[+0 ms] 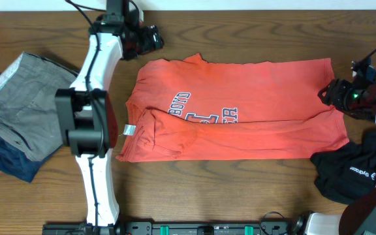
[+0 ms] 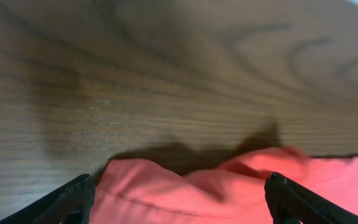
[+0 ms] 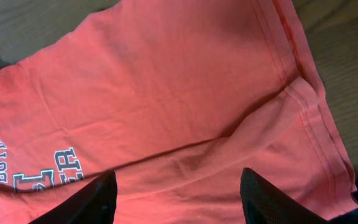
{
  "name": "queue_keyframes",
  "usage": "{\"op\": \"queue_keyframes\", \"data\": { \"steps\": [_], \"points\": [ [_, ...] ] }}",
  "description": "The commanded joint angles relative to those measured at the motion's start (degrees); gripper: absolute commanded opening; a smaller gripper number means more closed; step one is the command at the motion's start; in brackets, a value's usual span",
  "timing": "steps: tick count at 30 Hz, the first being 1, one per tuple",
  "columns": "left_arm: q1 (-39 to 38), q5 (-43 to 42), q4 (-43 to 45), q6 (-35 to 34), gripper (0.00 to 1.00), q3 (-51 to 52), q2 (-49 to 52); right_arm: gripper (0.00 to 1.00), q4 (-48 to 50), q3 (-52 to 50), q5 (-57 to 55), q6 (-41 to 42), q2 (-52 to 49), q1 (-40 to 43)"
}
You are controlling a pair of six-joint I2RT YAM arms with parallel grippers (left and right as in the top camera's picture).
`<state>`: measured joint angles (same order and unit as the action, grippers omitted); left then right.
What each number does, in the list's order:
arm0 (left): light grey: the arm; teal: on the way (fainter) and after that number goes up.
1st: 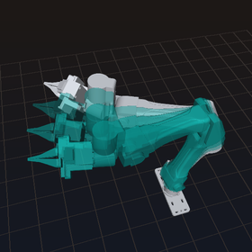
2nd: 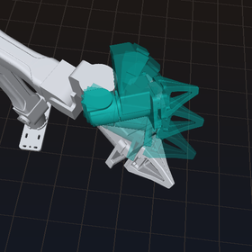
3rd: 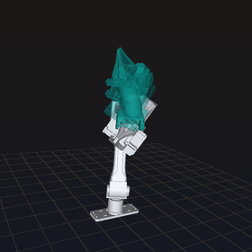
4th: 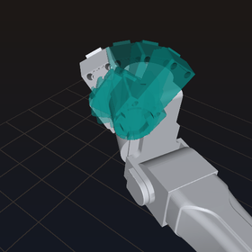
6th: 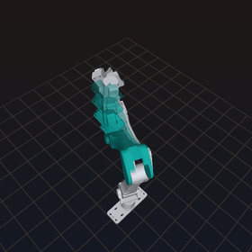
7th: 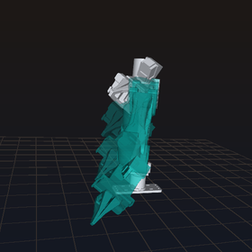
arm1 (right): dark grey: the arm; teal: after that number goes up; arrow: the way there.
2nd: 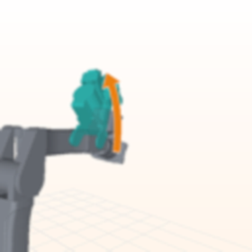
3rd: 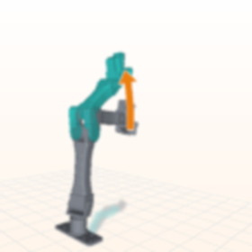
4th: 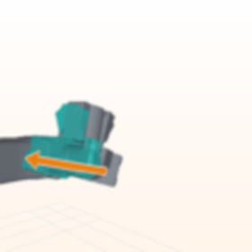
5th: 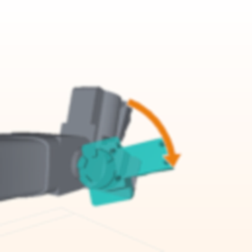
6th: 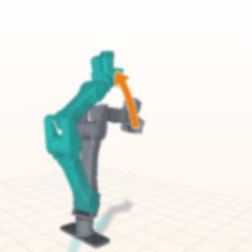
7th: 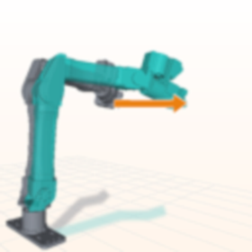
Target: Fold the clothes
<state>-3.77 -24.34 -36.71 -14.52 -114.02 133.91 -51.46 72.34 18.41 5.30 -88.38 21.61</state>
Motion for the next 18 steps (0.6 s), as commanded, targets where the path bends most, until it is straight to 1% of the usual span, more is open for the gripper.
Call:
{"op": "queue_keyframes", "data": {
  "steps": [1, 6, 8, 9, 11, 13, 14, 15, 16, 18],
  "points": [
    [-0.9, -2.2, 0.4, 1.2, 0.88, -1.0, 4.2, 0.62, -0.3, 0.0, -0.9, -1.2, -0.1, -0.3],
    [-2.8, -2.0, 0.7, 2.1, 0.88, -1.0, 6.6, 0.61, -0.2, 0.0, -1.1, -1.1, -0.1, -0.3],
    [-3.5, -1.9, 0.6, 2.1, 0.82, -1.0, 6.6, 0.60, -0.2, 0.0, -1.1, -1.2, -0.1, -0.3],
    [-3.8, -1.5, 0.5, 2.1, 0.74, -1.0, 6.6, 0.58, -0.2, 0.0, -1.1, -1.2, -0.1, -0.3],
    [-4.2, -0.8, 0.0, 2.0, 0.50, -1.0, 6.6, 0.53, -0.2, 0.0, -1.1, -1.1, -0.1, -0.3],
    [-4.3, 0.4, -1.2, 2.0, 0.29, -1.0, 6.6, 0.51, -0.2, 0.0, -1.9, -1.1, -0.1, -0.3],
    [-4.2, 1.0, -1.9, 2.0, 0.22, -1.0, 6.6, 0.50, -0.2, 0.0, -2.2, -1.1, -0.1, -0.3],
    [-4.2, 1.6, -2.4, 2.0, 0.18, -1.0, 6.6, 0.50, -0.2, 0.0, -2.4, -1.1, -0.1, -0.3],
    [-4.1, 2.4, -3.2, 2.0, 0.11, -1.0, 6.6, 0.48, -0.2, 0.0, -2.6, -1.1, -0.1, -0.3],
    [-3.8, 2.8, -4.2, 1.8, 0.08, -1.0, 6.2, 0.44, -0.1, 0.0, -3.0, -1.1, -0.1, -0.3]
  ]
}}
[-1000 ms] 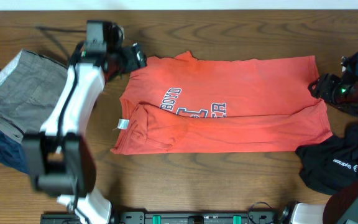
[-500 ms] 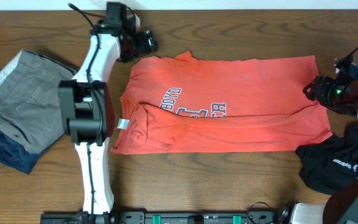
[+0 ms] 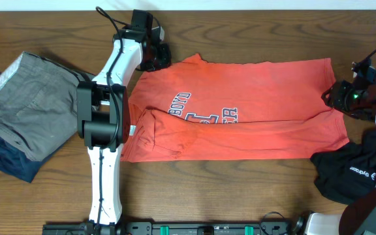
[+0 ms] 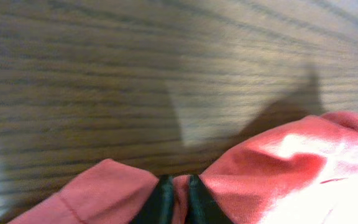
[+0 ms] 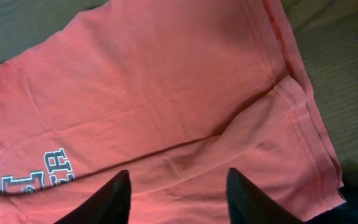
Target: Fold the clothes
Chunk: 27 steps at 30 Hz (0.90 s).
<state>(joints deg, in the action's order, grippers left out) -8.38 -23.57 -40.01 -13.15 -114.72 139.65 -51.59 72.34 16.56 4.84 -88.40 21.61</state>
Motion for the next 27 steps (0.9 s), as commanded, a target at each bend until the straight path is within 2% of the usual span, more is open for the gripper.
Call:
{"op": "queue_keyframes", "data": {
  "steps": [1, 6, 14, 22, 27],
  "points": [
    [1.0, 2.0, -1.3, 0.3, 0.07, -0.3, 0.2, 0.44, 0.2, 0.0, -1.5, -0.7, -0.1, -0.3],
    [1.6, 1.9, -3.8, -0.4, 0.06, -0.3, -3.2, 0.43, 0.4, 0.0, -5.0, -0.7, -1.4, -0.3],
    [1.7, 1.7, -5.8, -0.4, 0.06, -0.3, -10.5, 0.52, 4.9, 3.8, -6.0, -0.3, -11.6, -0.3],
    [1.2, 1.7, -6.7, -0.4, 0.06, 0.4, -11.5, 0.57, 28.6, 7.3, -6.0, 4.3, -24.1, -0.9],
    [0.0, 1.8, -6.7, -0.4, 0.06, 0.9, -11.5, 0.56, 40.3, 7.3, -3.6, 6.3, -31.4, -3.0]
  ]
}}
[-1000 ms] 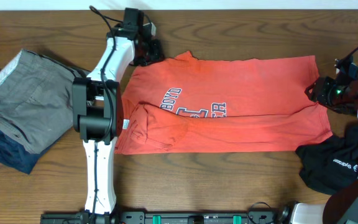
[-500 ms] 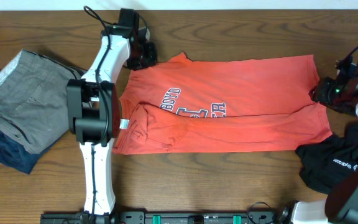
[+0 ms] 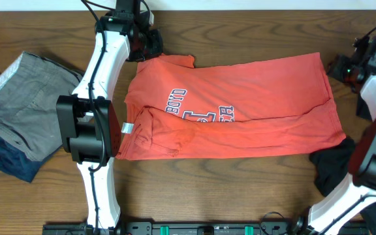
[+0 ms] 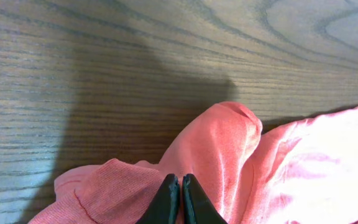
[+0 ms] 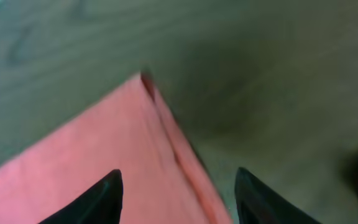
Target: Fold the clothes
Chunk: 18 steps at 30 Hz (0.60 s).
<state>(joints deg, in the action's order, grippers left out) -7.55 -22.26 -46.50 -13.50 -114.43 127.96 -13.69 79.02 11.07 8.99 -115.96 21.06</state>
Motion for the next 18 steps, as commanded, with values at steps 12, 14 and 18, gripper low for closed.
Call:
{"op": "queue_keyframes", "data": {
  "steps": [12, 14, 18],
  "points": [
    [-2.2, 3.1, -1.9, -0.1, 0.06, 1.8, 0.2, 0.56, 18.4, 0.6, -4.6, 3.2, -13.9, -7.4],
    [-2.2, 4.5, -2.3, 0.0, 0.06, 2.6, 0.2, 0.56, 19.1, 0.6, -6.3, 3.4, -14.3, -7.5],
    [-2.2, 5.0, -2.3, 0.0, 0.06, 3.9, 0.2, 0.57, 20.0, 0.6, -8.7, 3.4, -14.3, -7.5]
  ]
}}
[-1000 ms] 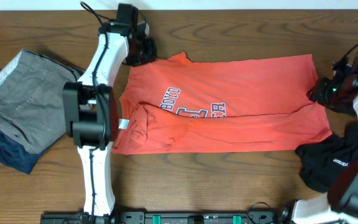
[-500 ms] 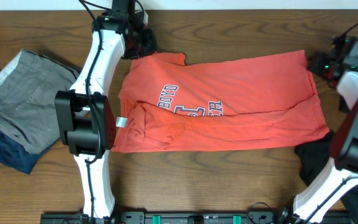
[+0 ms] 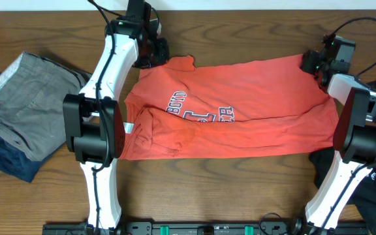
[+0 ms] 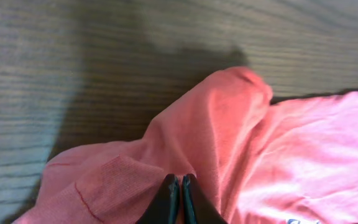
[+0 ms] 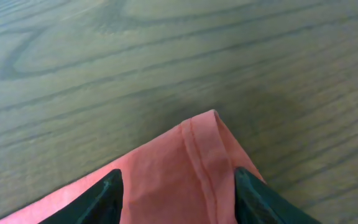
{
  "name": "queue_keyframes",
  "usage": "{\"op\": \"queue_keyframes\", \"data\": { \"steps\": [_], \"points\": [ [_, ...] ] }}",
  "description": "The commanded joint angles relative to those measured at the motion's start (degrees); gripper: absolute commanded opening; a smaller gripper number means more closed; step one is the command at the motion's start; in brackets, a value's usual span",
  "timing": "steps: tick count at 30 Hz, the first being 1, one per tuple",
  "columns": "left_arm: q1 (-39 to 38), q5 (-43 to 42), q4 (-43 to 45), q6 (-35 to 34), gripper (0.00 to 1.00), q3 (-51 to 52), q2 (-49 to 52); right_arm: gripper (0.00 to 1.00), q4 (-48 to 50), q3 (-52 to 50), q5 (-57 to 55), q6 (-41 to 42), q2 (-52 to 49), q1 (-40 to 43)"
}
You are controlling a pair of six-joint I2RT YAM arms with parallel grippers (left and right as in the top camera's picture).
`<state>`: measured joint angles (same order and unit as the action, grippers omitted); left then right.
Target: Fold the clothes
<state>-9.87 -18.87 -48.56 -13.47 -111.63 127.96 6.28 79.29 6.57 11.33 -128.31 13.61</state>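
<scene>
An orange-red T-shirt [image 3: 240, 108] with white lettering lies spread across the wooden table, its lower part folded over. My left gripper [image 3: 156, 52] is at the shirt's far left corner and is shut on a pinch of its fabric [image 4: 123, 180]; the closed tips [image 4: 180, 185] show in the left wrist view. At the far right corner my right gripper [image 3: 311, 62] stands open, its fingers on either side of the stitched hem corner [image 5: 204, 149], with cloth between them [image 5: 178, 190].
A grey pair of shorts [image 3: 25, 104] rests on a navy garment [image 3: 5, 160] at the left edge. A black garment [image 3: 374, 196] lies at the near right. The table's far edge [image 3: 240, 8] runs just behind both grippers.
My right gripper has come from beyond the shirt's right edge onto its far right hem corner, still open. The left gripper stays shut on the shirt and sits slightly further right.
At first both grippers were open, the left by the shirt's far left corner and the right above its right hem. Then the left was shut on that corner. Later the shirt lay shifted leftward and the right gripper was off the cloth; now it straddles the far right corner.
</scene>
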Motion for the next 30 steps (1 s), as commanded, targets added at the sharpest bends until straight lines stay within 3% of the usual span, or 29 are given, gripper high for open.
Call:
{"op": "queue_keyframes", "data": {
  "steps": [1, 7, 9, 10, 13, 20, 30],
  "points": [
    [0.1, 1.7, -0.2, -0.1, 0.06, 1.3, 0.2, 0.57, 0.5, 0.3, -4.9, 1.0, -2.0, -0.1],
    [0.1, 1.7, -0.2, -0.1, 0.06, 1.4, 0.2, 0.53, 3.4, 0.3, -5.1, 1.1, -2.0, -0.3],
    [0.1, 1.7, -0.2, 0.0, 0.06, 1.4, 0.2, 0.46, 3.4, 0.3, -5.1, 1.0, -2.0, -0.5],
    [0.1, 1.7, -0.2, 0.0, 0.06, 1.4, 0.2, 0.41, 3.3, 0.3, -5.1, 1.0, -2.0, -0.6],
    [0.1, 1.7, -0.2, 0.0, 0.06, 1.4, 0.2, 0.01, 3.1, 0.3, -5.1, 1.1, -2.1, -0.8],
    [0.1, 2.1, -1.1, -0.1, 0.06, 1.4, 0.2, 0.01, -1.4, 0.3, -4.8, 1.1, 0.6, 0.0],
    [0.2, 2.0, -5.8, -0.1, 0.06, 1.4, 0.2, 0.01, -17.3, 0.3, -5.3, 1.0, 16.4, 4.7]
  ]
}}
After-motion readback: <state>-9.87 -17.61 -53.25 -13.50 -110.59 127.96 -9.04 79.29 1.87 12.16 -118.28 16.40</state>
